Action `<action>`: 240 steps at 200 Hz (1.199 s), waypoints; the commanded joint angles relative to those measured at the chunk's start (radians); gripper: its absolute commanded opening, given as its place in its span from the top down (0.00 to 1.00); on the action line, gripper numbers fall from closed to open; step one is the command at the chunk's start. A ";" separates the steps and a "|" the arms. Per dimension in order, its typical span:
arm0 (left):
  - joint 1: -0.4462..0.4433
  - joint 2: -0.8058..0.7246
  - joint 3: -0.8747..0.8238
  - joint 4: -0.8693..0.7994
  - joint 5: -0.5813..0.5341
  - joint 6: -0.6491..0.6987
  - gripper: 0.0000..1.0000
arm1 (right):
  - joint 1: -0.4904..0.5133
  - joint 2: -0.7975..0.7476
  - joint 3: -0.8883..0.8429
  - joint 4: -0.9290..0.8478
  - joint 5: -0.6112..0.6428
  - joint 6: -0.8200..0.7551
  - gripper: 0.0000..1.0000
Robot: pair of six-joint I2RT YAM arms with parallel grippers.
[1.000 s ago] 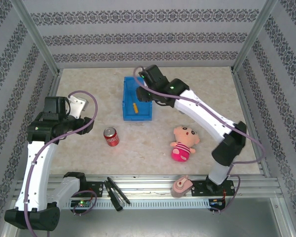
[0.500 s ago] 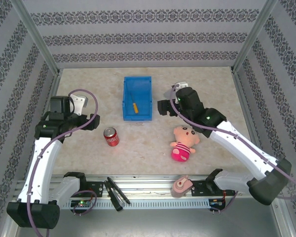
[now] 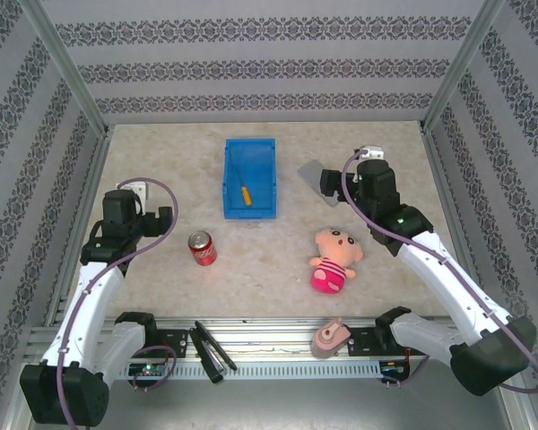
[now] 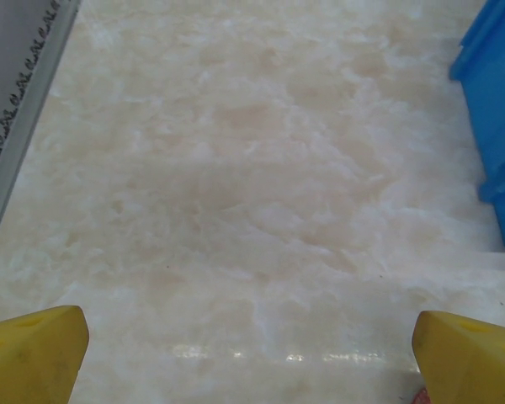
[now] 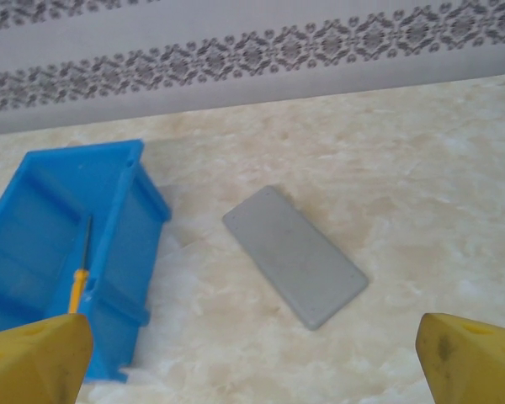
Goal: Put the screwdriver in the bin
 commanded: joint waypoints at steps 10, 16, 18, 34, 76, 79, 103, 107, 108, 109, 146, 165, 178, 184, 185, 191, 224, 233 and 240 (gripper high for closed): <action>0.004 -0.009 -0.067 0.219 -0.044 -0.019 0.01 | -0.046 0.044 -0.040 0.118 0.048 -0.079 0.02; 0.006 -0.001 -0.091 0.256 -0.042 -0.021 0.01 | -0.049 0.048 -0.057 0.151 0.077 -0.111 0.02; 0.007 0.001 -0.098 0.269 -0.042 -0.022 0.01 | -0.050 0.048 -0.064 0.163 0.087 -0.121 0.02; 0.009 0.030 -0.164 0.389 -0.028 -0.031 0.01 | -0.067 0.047 -0.132 0.275 0.152 -0.190 0.02; 0.012 0.216 -0.318 0.830 -0.029 -0.016 0.01 | -0.132 0.036 -0.391 0.631 0.193 -0.322 0.02; 0.013 0.234 -0.325 0.855 -0.029 -0.015 0.01 | -0.139 0.037 -0.405 0.646 0.189 -0.323 0.02; 0.021 0.362 -0.379 1.092 -0.033 -0.011 0.01 | -0.190 0.037 -0.500 0.733 0.171 -0.327 0.02; 0.022 0.379 -0.388 1.123 -0.031 -0.010 0.01 | -0.200 0.037 -0.519 0.763 0.161 -0.322 0.02; 0.022 0.384 -0.390 1.132 -0.033 -0.010 0.01 | -0.203 0.038 -0.525 0.770 0.157 -0.322 0.02; 0.022 0.388 -0.392 1.140 -0.033 -0.011 0.01 | -0.205 0.039 -0.529 0.777 0.154 -0.320 0.02; 0.032 0.488 -0.442 1.347 -0.038 -0.032 0.01 | -0.272 0.124 -0.691 1.077 0.049 -0.313 0.02; 0.032 0.534 -0.453 1.422 -0.021 -0.037 0.01 | -0.302 0.217 -0.716 1.210 0.007 -0.322 0.02; 0.032 0.592 -0.468 1.509 -0.024 -0.045 0.01 | -0.312 0.271 -0.721 1.284 -0.012 -0.344 0.02; 0.032 0.625 -0.474 1.555 -0.026 -0.048 0.01 | -0.326 0.302 -0.716 1.308 -0.033 -0.338 0.02; 0.033 0.628 -0.475 1.563 -0.026 -0.049 0.01 | -0.329 0.306 -0.714 1.310 -0.037 -0.336 0.02; 0.033 0.666 -0.480 1.609 -0.028 -0.051 0.01 | -0.339 0.340 -0.714 1.331 -0.061 -0.329 0.02; 0.033 0.720 -0.500 1.680 -0.019 -0.048 0.01 | -0.353 0.444 -0.680 1.354 -0.083 -0.316 0.02; 0.033 0.731 -0.493 1.692 -0.037 -0.055 0.01 | -0.359 0.436 -0.651 1.284 -0.072 -0.307 0.02; 0.033 0.738 -0.489 1.693 -0.038 -0.052 0.01 | -0.357 0.459 -0.650 1.322 -0.064 -0.307 0.02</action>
